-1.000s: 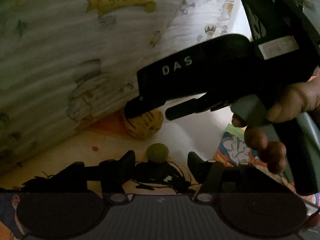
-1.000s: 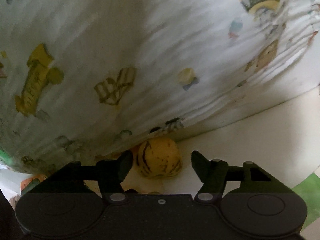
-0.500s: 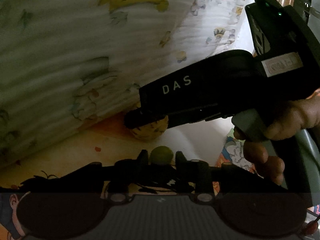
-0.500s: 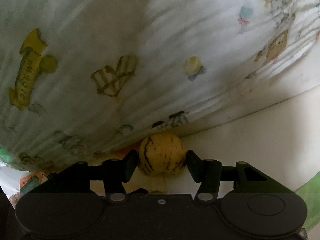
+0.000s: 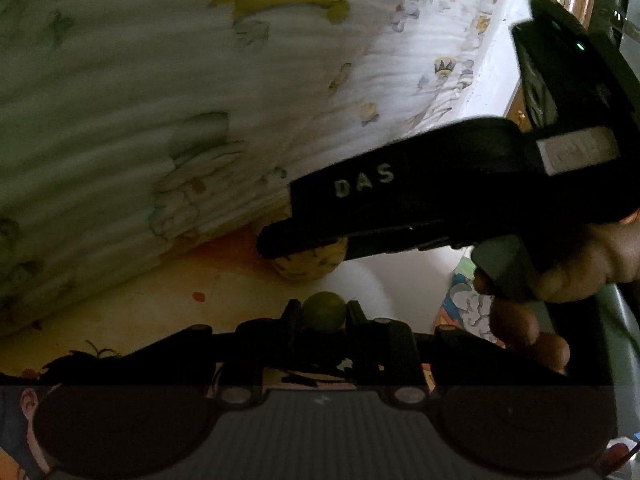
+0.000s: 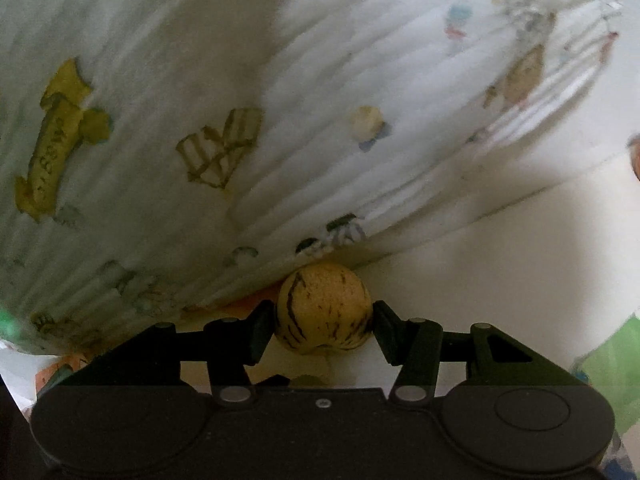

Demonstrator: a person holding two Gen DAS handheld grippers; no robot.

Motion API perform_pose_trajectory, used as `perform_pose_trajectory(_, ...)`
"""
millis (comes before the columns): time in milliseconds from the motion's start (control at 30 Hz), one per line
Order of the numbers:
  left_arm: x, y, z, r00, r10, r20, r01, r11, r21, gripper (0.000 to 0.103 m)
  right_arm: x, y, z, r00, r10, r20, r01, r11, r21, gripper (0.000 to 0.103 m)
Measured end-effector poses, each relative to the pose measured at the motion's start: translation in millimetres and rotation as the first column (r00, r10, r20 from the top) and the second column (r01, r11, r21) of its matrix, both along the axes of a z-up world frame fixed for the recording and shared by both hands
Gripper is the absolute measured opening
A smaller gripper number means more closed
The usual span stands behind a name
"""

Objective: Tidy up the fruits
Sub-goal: 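Carry the melon and the grape over the metal tray with both grippers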

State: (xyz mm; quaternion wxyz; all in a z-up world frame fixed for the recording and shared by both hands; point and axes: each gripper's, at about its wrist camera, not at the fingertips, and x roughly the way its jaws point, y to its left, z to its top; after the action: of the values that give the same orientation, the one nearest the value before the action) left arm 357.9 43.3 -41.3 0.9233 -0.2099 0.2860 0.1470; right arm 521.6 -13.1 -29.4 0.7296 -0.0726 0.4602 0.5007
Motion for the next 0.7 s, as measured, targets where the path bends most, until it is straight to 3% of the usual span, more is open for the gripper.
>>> perform_pose_trajectory(300,-10.0,9.8,4.8,1.0,-0.005,-0.015,0.004,1.0,-0.029,0.025,-6.4,-37.3,2.3,0.994,-0.098,-0.041,0.101,0.991,0.092,0.055)
perform_pose_trajectory(700,-17.3,9.3,16.1,0.999,0.0,-0.034,-0.002,0.998,-0.065,0.025,-29.0,-86.9,22.1,0.982,-0.183,-0.053,0.189,0.971,0.145,0.055)
